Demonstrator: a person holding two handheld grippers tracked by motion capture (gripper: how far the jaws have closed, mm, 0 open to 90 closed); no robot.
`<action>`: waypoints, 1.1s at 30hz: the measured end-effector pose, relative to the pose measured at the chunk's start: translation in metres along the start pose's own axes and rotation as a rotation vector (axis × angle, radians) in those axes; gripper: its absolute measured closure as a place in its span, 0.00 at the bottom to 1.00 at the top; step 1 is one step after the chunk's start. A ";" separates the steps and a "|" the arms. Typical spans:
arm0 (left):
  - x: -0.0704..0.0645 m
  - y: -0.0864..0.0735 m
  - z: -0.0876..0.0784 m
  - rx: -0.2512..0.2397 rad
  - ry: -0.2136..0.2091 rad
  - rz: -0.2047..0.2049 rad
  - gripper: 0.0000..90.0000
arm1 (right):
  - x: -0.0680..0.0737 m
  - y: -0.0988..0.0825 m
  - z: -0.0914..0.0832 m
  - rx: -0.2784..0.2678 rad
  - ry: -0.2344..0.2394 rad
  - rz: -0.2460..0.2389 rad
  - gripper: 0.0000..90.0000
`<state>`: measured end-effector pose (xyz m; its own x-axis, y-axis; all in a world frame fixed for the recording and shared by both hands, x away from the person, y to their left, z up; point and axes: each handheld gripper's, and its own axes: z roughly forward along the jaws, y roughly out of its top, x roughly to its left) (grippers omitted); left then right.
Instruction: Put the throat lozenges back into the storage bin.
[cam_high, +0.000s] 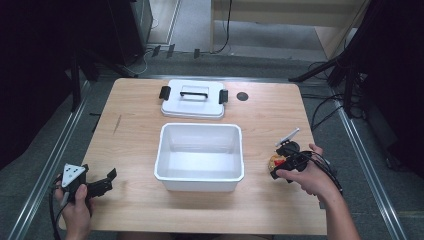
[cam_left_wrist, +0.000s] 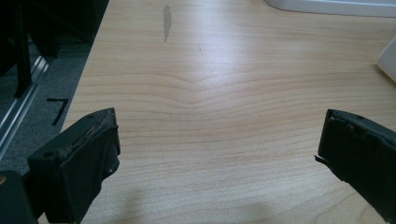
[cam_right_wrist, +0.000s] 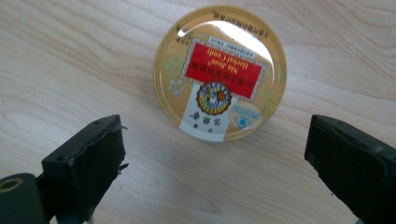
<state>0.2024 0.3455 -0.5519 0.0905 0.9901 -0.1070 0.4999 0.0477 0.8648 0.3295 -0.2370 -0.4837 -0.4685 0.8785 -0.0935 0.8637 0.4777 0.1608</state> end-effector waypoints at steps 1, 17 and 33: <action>0.000 0.000 0.000 0.001 0.000 0.002 0.00 | 0.000 0.003 0.000 -0.002 -0.001 0.012 0.06; 0.000 0.000 0.000 0.002 -0.002 -0.003 0.00 | 0.000 0.028 0.015 0.040 -0.021 0.136 0.03; 0.000 0.000 0.000 0.001 -0.001 -0.002 0.00 | -0.001 0.037 0.026 0.063 -0.041 0.195 0.15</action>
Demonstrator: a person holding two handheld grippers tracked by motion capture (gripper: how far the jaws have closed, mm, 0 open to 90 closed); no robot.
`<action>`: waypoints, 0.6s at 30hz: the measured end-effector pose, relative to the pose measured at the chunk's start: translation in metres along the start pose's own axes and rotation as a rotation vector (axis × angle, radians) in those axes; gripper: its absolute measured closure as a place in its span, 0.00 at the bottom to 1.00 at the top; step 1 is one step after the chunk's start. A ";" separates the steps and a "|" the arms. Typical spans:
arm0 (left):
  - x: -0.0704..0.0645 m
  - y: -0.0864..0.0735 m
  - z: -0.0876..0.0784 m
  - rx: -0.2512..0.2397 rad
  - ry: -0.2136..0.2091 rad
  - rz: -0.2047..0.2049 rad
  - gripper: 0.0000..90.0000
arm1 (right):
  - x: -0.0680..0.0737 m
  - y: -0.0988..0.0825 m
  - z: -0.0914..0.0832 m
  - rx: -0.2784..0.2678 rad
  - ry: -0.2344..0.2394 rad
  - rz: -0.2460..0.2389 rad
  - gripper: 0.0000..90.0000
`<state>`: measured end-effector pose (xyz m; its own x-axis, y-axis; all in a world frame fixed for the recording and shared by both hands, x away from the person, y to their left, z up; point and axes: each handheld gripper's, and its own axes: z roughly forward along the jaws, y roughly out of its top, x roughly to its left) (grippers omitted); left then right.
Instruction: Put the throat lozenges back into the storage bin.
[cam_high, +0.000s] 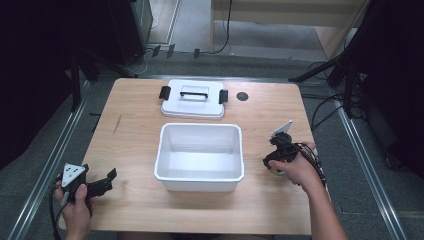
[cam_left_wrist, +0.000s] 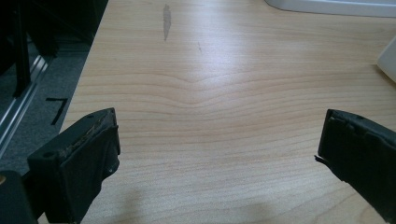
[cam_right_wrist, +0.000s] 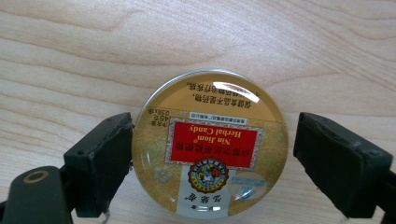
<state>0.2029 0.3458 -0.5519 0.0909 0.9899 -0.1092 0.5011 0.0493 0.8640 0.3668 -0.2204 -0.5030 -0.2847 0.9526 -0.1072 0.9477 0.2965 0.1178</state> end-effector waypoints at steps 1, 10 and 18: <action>0.000 0.000 0.000 0.001 -0.001 0.000 0.00 | 0.000 0.000 0.000 0.005 0.005 0.002 0.15; 0.000 0.000 0.000 0.002 -0.001 0.000 0.00 | -0.001 0.001 0.004 0.056 0.036 0.015 0.20; 0.000 0.000 0.000 0.001 0.000 0.000 0.00 | -0.002 0.001 -0.002 0.045 0.048 -0.016 0.23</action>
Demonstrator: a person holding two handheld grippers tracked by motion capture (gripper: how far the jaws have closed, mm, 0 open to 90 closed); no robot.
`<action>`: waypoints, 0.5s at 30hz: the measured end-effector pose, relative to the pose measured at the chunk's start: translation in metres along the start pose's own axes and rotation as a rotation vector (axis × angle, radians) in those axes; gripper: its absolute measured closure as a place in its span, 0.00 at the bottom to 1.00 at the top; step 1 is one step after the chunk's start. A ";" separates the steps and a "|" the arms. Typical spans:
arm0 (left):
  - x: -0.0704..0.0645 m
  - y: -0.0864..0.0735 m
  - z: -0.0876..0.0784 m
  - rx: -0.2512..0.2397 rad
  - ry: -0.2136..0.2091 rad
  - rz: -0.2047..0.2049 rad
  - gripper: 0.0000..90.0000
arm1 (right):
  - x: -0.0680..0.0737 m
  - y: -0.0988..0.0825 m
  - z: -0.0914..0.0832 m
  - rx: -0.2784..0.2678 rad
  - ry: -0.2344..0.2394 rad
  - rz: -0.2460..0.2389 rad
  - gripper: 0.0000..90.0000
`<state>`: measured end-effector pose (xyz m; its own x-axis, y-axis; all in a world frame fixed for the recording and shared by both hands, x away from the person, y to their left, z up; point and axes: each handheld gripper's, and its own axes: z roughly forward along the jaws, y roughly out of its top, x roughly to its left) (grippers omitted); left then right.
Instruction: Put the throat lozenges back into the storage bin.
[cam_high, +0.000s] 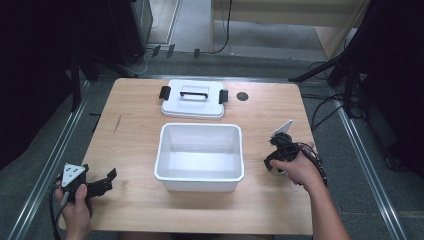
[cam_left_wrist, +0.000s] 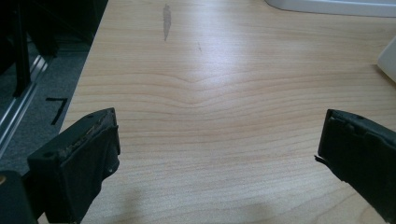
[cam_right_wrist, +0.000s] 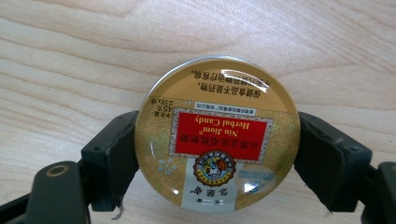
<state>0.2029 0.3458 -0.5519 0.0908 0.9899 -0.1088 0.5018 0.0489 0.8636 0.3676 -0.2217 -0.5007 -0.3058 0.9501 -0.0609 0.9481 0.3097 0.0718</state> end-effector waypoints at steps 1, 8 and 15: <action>0.000 0.000 0.000 0.000 0.000 0.000 0.00 | 0.000 0.000 -0.002 -0.003 0.001 -0.007 0.23; 0.000 0.000 0.000 0.002 -0.003 -0.001 0.00 | 0.004 0.000 -0.017 -0.023 -0.010 -0.058 0.23; 0.001 0.000 0.000 0.002 -0.004 -0.003 0.00 | 0.013 0.003 -0.035 -0.032 0.005 -0.121 0.23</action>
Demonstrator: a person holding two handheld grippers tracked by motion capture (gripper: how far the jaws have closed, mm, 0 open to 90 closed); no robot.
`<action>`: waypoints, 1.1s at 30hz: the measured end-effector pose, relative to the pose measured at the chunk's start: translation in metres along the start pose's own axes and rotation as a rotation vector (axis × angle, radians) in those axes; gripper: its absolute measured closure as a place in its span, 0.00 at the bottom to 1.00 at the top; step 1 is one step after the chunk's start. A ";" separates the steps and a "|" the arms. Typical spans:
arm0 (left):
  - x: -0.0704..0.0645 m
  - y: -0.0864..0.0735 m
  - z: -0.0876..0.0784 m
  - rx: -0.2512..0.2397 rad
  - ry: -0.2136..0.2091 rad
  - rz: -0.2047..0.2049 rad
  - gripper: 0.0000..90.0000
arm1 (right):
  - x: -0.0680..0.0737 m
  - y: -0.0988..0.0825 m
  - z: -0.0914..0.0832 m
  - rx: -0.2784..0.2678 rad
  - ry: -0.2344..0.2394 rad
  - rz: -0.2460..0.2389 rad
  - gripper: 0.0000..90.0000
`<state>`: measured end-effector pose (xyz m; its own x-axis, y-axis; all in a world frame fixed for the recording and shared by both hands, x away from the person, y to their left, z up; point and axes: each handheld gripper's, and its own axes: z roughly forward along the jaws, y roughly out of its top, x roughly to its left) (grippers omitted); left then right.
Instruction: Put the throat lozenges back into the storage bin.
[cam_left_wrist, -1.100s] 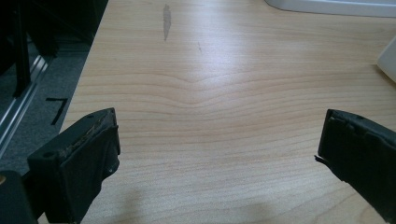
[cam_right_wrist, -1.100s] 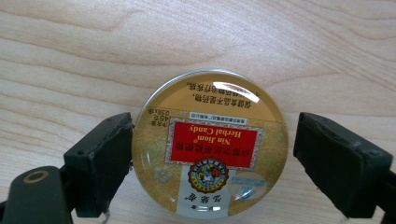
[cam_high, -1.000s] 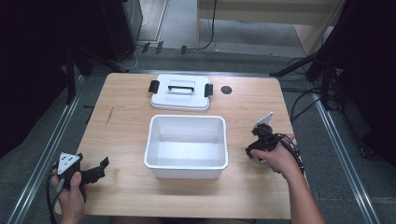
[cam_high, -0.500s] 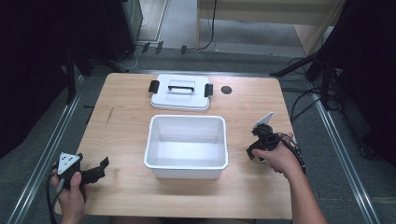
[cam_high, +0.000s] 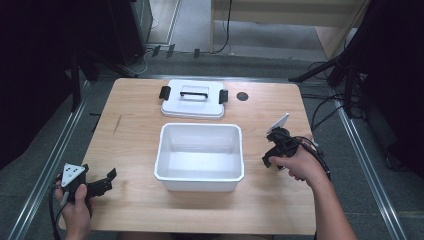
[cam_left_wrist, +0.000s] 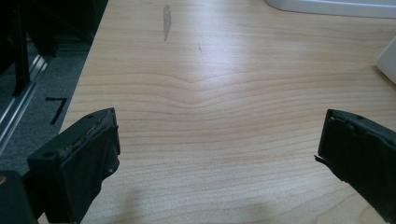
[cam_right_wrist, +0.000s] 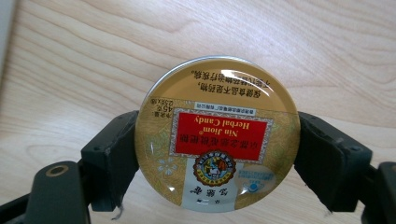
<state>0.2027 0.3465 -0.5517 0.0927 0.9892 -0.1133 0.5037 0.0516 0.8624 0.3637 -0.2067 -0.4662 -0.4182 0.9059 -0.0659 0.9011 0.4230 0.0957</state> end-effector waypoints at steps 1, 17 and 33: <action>0.000 0.000 0.000 0.000 0.000 0.000 0.00 | 0.002 0.001 -0.003 0.002 -0.001 0.002 0.23; 0.000 0.000 0.000 -0.001 -0.001 -0.005 0.00 | 0.016 0.017 -0.050 -0.034 -0.010 -0.074 0.23; 0.000 0.000 0.000 -0.002 -0.002 -0.006 0.00 | 0.042 0.035 -0.088 -0.050 -0.017 -0.148 0.23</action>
<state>0.2031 0.3466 -0.5519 0.0909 0.9886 -0.1197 0.5026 0.0582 0.8626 0.3680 -0.1525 -0.3785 -0.5440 0.8331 -0.0999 0.8226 0.5530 0.1327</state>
